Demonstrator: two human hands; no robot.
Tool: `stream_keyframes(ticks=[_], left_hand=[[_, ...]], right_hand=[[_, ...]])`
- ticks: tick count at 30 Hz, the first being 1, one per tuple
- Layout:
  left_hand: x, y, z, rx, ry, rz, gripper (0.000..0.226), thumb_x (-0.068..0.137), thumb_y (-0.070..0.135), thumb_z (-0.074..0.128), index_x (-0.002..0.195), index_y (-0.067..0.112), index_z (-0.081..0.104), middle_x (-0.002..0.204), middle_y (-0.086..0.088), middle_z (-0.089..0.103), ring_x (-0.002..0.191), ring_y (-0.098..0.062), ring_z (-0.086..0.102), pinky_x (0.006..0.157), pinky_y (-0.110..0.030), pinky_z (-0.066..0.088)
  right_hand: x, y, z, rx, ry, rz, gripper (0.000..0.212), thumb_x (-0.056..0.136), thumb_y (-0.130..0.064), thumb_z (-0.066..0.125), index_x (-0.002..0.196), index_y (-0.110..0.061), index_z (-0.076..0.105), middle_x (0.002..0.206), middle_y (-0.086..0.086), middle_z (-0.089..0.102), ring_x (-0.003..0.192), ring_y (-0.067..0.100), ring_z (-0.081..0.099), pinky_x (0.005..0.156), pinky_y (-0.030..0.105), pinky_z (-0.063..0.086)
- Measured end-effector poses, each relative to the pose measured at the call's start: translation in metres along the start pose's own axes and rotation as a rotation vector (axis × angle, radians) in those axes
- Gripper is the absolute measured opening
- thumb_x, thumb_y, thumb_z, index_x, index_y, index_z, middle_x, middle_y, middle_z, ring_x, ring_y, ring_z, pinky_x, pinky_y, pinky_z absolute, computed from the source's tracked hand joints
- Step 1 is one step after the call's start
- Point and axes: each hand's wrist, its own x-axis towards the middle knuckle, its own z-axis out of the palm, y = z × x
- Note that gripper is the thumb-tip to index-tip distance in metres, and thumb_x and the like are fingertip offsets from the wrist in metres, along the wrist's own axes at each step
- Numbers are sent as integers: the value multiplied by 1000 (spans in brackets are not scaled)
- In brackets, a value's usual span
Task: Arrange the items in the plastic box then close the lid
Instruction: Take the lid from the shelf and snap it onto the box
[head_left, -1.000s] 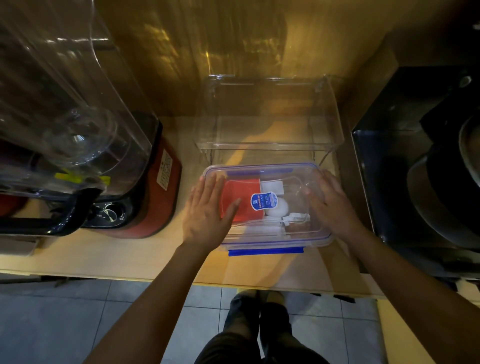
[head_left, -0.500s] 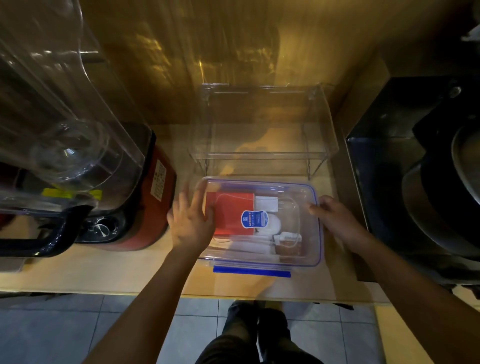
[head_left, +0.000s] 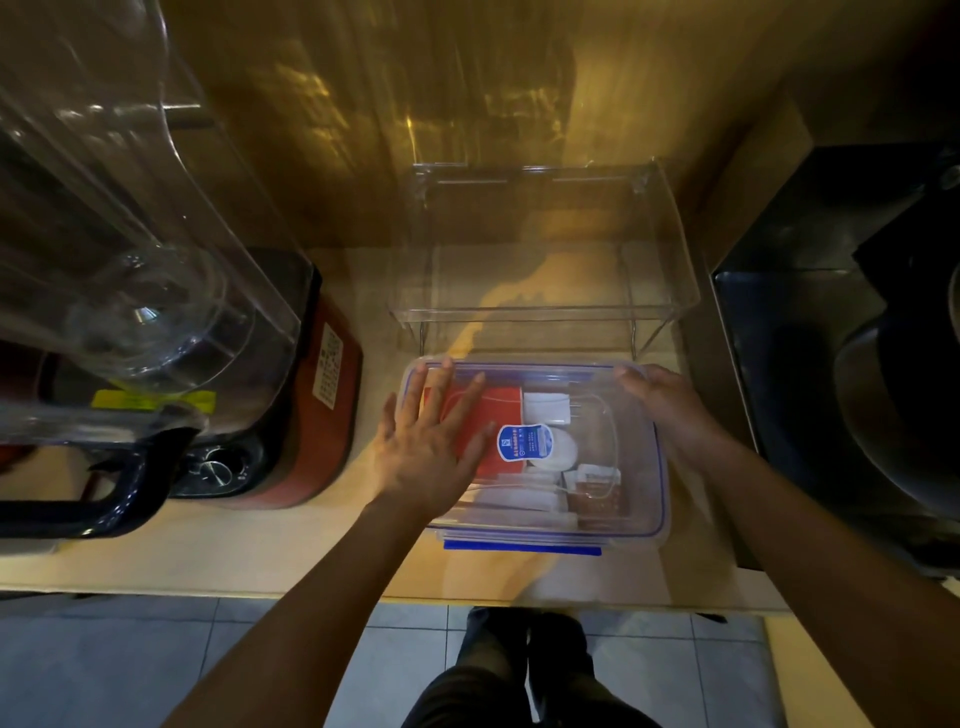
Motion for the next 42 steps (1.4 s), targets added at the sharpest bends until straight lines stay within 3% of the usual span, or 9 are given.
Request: stream_keyframes(ticks=[6, 14, 18, 21, 26, 33, 35, 38, 42], left_hand=[[0, 1, -2, 26, -15, 16, 55, 85, 67, 4, 133, 52, -16, 160, 5, 0, 140, -11, -18, 115, -45, -10], [-1, 3, -4, -25, -59, 1, 57, 89, 63, 15, 140, 51, -8, 160, 8, -6, 141, -11, -17, 117, -50, 4], [-1, 4, -4, -34, -65, -2, 57, 90, 62, 17, 141, 51, -5, 160, 9, -6, 144, -13, -13, 116, -52, 6], [-1, 4, -4, -53, -68, 1, 57, 90, 63, 18, 141, 51, -5, 160, 8, -5, 139, -9, -18, 116, -53, 4], [-1, 4, -4, -39, -78, -9, 57, 89, 64, 14, 140, 51, -6, 160, 7, -4, 139, -10, -18, 116, -53, 0], [-1, 6, -9, 13, -91, 2, 58, 88, 62, 10, 143, 45, 2, 160, 4, 1, 147, -20, -6, 116, -51, -3], [-3, 9, -18, 23, -42, 100, 51, 93, 51, 24, 141, 33, 28, 156, -3, 26, 145, -24, 16, 116, -50, 6], [-19, 13, -20, 50, 171, 564, 32, 88, 31, 44, 110, 15, 61, 113, -10, 67, 107, -28, 62, 99, -45, 41], [-48, 14, -1, 98, 159, 948, 46, 87, 47, 50, 119, 15, 58, 119, -8, 67, 107, -26, 63, 95, -44, 48]], right_hand=[[27, -17, -3, -308, -128, -48, 47, 73, -63, 61, 92, -21, 70, 90, -3, 68, 81, 11, 61, 72, 30, 44], [44, -48, -3, -495, -426, -130, 52, 80, -31, 70, 126, -15, 55, 108, -7, 55, 85, 0, 53, 66, 12, 34], [42, -47, 2, -410, -406, -194, 51, 78, -24, 73, 125, -15, 56, 119, 2, 61, 104, 17, 58, 86, 27, 45], [36, -42, 8, -554, -401, -308, 33, 82, -34, 67, 109, -17, 63, 107, 5, 65, 95, 19, 63, 80, 33, 51], [29, -35, 23, -816, -240, -553, 44, 86, -47, 57, 118, -17, 57, 111, 4, 62, 98, 21, 58, 84, 36, 44], [30, -29, 30, -941, -189, -630, 47, 92, -43, 48, 130, -14, 48, 128, 6, 55, 115, 25, 51, 94, 35, 29], [29, -28, 30, -932, -175, -643, 46, 92, -42, 49, 129, -14, 49, 127, 7, 56, 114, 25, 52, 93, 35, 30], [27, -27, 30, -943, -162, -660, 45, 93, -41, 49, 129, -14, 49, 126, 7, 57, 113, 26, 52, 93, 36, 32], [27, -28, 28, -938, -190, -653, 45, 91, -44, 48, 127, -16, 50, 124, 7, 56, 114, 25, 52, 94, 37, 32]])
